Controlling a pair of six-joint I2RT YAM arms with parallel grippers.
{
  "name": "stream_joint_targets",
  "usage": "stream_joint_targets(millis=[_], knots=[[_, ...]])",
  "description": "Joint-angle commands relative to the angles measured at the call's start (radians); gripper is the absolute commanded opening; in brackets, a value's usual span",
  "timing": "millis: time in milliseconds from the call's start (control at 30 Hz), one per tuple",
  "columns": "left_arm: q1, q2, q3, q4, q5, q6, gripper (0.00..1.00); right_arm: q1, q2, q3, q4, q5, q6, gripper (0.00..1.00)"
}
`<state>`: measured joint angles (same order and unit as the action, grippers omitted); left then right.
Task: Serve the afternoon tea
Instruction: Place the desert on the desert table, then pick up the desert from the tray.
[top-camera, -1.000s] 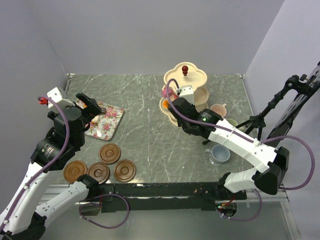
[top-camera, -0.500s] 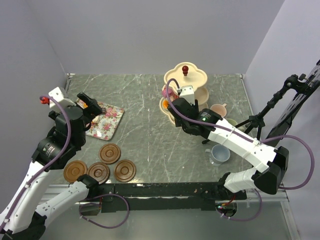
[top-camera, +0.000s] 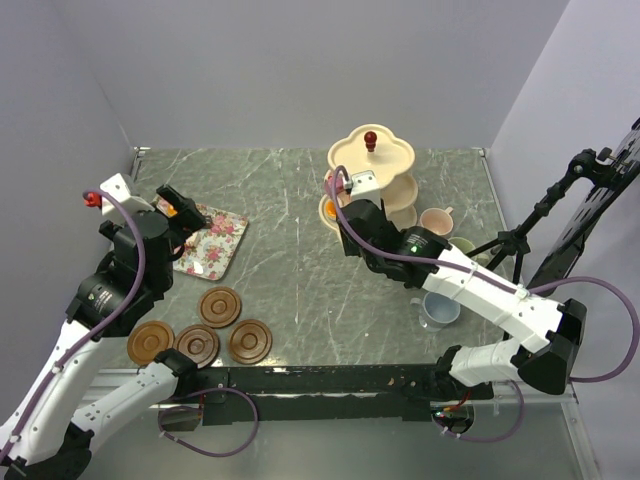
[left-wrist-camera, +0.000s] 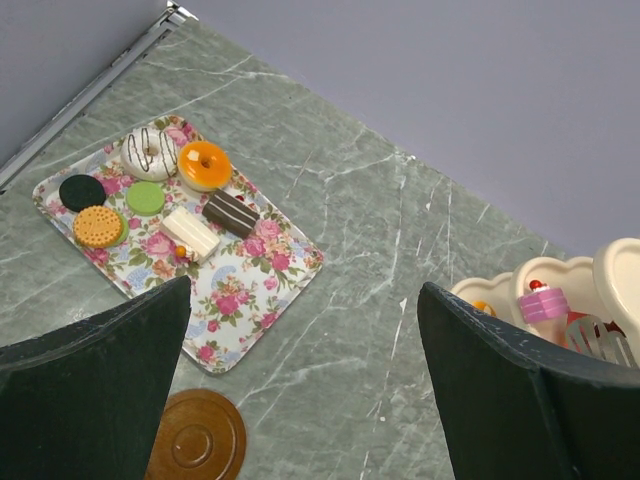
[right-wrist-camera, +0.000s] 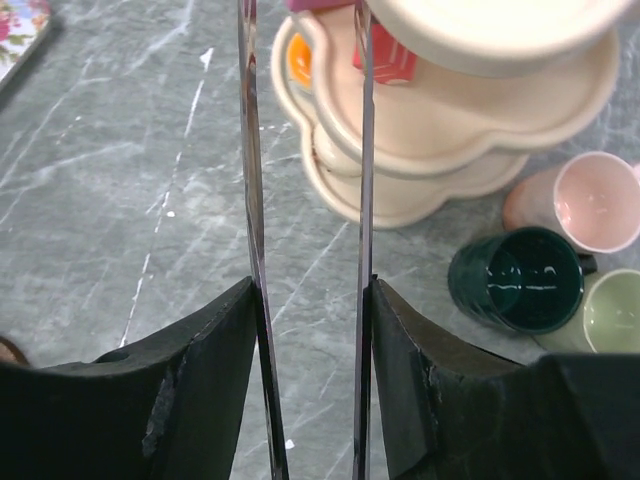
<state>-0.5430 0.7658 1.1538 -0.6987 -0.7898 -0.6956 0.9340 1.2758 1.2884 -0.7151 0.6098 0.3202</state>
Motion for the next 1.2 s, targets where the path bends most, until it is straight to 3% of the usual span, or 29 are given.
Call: stream_joint_targets(millis=[0, 367, 633, 1167], knots=[[-0.003, 0.010, 0.000, 0.036, 0.011, 0.013, 1.00, 0.014, 0.002, 0.008, 0.092, -0.053, -0.059, 0.53], [-0.003, 0.073, 0.026, 0.027, 0.077, 0.039, 1.00, 0.078, 0.131, 0.103, 0.158, -0.162, -0.181, 0.52], [0.009, 0.148, 0.079, -0.051, 0.060, 0.019, 1.00, 0.081, 0.308, 0.184, 0.288, -0.387, -0.280, 0.51], [0.012, 0.030, 0.050, -0.015, -0.040, 0.004, 1.00, 0.095, 0.586, 0.382, 0.379, -0.567, -0.406, 0.52]])
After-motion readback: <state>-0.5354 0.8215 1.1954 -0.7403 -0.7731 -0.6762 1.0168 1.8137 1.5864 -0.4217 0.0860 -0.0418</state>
